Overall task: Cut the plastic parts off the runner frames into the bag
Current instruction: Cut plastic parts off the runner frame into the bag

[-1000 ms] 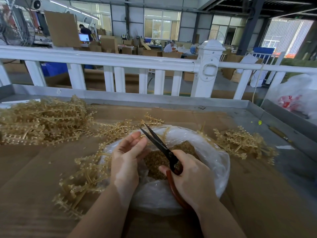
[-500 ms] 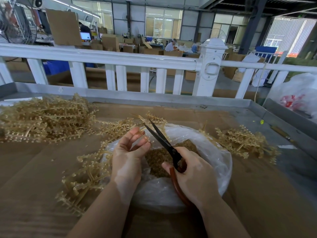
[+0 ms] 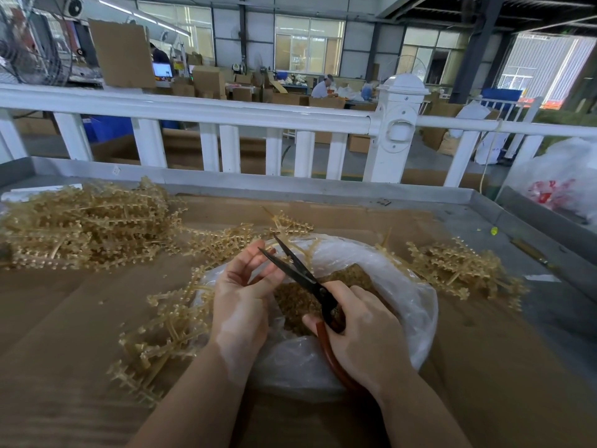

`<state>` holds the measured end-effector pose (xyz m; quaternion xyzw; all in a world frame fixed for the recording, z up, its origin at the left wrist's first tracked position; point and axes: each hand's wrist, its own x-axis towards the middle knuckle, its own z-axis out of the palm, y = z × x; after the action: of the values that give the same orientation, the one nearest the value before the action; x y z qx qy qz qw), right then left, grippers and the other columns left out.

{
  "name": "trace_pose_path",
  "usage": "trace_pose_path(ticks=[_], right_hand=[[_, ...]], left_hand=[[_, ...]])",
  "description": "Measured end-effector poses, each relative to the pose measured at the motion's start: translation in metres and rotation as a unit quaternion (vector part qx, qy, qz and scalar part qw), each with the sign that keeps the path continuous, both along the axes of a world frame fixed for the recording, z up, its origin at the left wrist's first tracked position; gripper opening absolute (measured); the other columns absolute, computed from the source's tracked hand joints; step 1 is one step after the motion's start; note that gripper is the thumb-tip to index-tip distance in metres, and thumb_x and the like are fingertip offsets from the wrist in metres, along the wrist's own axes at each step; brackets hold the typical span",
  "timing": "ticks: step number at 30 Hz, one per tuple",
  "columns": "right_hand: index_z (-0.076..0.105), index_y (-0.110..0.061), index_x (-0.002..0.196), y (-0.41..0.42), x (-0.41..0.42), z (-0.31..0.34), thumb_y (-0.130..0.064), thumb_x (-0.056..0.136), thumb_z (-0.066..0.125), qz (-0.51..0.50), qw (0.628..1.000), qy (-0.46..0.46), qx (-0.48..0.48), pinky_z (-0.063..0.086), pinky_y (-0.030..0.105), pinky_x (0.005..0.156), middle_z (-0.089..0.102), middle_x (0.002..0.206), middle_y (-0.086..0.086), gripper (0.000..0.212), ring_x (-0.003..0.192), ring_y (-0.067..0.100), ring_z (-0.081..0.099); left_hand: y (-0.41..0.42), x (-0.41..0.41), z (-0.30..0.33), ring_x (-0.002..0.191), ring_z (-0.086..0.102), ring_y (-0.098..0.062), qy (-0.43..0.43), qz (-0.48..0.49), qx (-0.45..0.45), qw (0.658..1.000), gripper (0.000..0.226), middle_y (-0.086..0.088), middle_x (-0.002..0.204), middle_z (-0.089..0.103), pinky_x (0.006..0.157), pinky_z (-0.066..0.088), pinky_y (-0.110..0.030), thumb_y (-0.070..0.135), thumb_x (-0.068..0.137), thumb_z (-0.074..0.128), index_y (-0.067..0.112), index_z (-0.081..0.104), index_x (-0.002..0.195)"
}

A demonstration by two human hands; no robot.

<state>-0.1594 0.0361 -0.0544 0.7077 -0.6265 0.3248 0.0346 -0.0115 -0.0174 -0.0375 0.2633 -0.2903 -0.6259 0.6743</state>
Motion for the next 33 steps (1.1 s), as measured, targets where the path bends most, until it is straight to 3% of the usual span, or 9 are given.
trace_pose_path(ticks=[3, 9, 13, 15, 19, 23, 26, 30, 33], right_hand=[[0.058, -0.033, 0.113, 0.0, 0.0, 0.0, -0.064, 0.08, 0.045, 0.005, 1.0, 0.006, 0.003, 0.035, 0.012, 0.074, 0.06, 0.091, -0.015, 0.046, 0.086, 0.004, 0.053], [0.06, -0.028, 0.108, 0.001, 0.0, 0.004, -0.059, 0.083, 0.047, 0.005, 0.998, -0.022, -0.054, 0.043, 0.018, 0.074, 0.059, 0.088, -0.013, 0.041, 0.084, 0.007, 0.055], [0.061, -0.028, 0.109, 0.002, 0.002, 0.005, -0.057, 0.083, 0.049, 0.032, 0.998, -0.014, -0.048, 0.042, 0.017, 0.079, 0.061, 0.091, -0.013, 0.041, 0.089, 0.007, 0.056], [0.061, -0.028, 0.11, 0.002, 0.002, 0.005, -0.058, 0.083, 0.048, 0.033, 0.999, -0.014, -0.035, 0.042, 0.016, 0.078, 0.061, 0.091, -0.014, 0.043, 0.089, 0.006, 0.055], [0.061, -0.027, 0.107, 0.0, 0.001, 0.004, -0.057, 0.083, 0.051, 0.015, 0.998, -0.034, -0.05, 0.044, 0.02, 0.076, 0.059, 0.088, -0.013, 0.04, 0.086, 0.008, 0.055], [0.059, -0.023, 0.108, -0.001, -0.001, 0.004, -0.052, 0.086, 0.056, 0.003, 0.99, -0.117, -0.078, 0.05, 0.033, 0.075, 0.06, 0.089, -0.01, 0.036, 0.087, 0.013, 0.057], [0.058, -0.024, 0.111, 0.0, -0.001, 0.007, -0.058, 0.086, 0.052, 0.023, 0.987, -0.139, -0.072, 0.05, 0.033, 0.076, 0.06, 0.091, -0.01, 0.043, 0.089, 0.011, 0.057], [0.06, -0.026, 0.11, 0.001, 0.003, 0.006, -0.056, 0.082, 0.049, 0.051, 0.995, -0.063, -0.05, 0.047, 0.022, 0.08, 0.06, 0.093, -0.013, 0.042, 0.091, 0.008, 0.056], [0.059, -0.029, 0.112, 0.0, 0.002, 0.004, -0.06, 0.082, 0.044, 0.038, 0.999, -0.027, -0.024, 0.046, 0.02, 0.081, 0.061, 0.094, -0.013, 0.046, 0.093, 0.008, 0.056]], left_hand=[[-0.002, 0.001, -0.002, 0.086, 0.063, -0.019, 0.0, -0.002, 0.012, 1.0, 0.051, -0.013, 0.094, 0.054, 0.073, 0.058, -0.023, -0.019, 0.071, 0.056, 0.007, 0.059, 0.114], [-0.004, -0.001, -0.004, 0.074, 0.063, -0.013, -0.006, 0.011, 0.014, 1.0, 0.052, -0.003, 0.082, 0.058, 0.07, 0.057, -0.02, -0.017, 0.064, 0.061, 0.007, 0.061, 0.11], [-0.003, -0.002, -0.007, 0.087, 0.065, -0.024, -0.109, 0.031, -0.002, 0.994, 0.044, -0.017, 0.094, 0.067, 0.081, 0.057, -0.031, -0.017, 0.074, 0.062, 0.012, 0.063, 0.108], [-0.002, -0.002, -0.004, 0.09, 0.063, -0.027, -0.075, 0.014, 0.008, 0.997, 0.045, -0.019, 0.094, 0.064, 0.085, 0.056, -0.034, -0.019, 0.072, 0.06, 0.009, 0.062, 0.107], [-0.001, 0.002, 0.003, 0.074, 0.064, -0.016, 0.03, -0.008, 0.023, 0.999, 0.05, -0.005, 0.079, 0.062, 0.071, 0.057, -0.02, -0.014, 0.06, 0.058, 0.001, 0.059, 0.108], [0.0, 0.005, 0.003, 0.067, 0.067, -0.009, 0.067, 0.023, 0.05, 0.996, 0.047, 0.0, 0.071, 0.066, 0.077, 0.057, -0.023, -0.019, 0.074, 0.054, 0.003, 0.059, 0.115], [0.002, 0.002, 0.003, 0.071, 0.06, -0.009, -0.003, 0.05, 0.013, 0.999, 0.049, 0.001, 0.075, 0.057, 0.083, 0.055, -0.023, -0.019, 0.077, 0.055, 0.009, 0.058, 0.116], [0.004, -0.002, 0.0, 0.084, 0.061, -0.021, -0.143, 0.058, -0.033, 0.988, 0.043, -0.01, 0.087, 0.059, 0.088, 0.056, -0.036, -0.016, 0.078, 0.061, 0.01, 0.063, 0.112], [0.004, -0.003, 0.003, 0.08, 0.064, -0.019, -0.102, 0.04, -0.019, 0.994, 0.051, -0.011, 0.082, 0.061, 0.086, 0.056, -0.034, -0.016, 0.067, 0.063, 0.009, 0.062, 0.112]])
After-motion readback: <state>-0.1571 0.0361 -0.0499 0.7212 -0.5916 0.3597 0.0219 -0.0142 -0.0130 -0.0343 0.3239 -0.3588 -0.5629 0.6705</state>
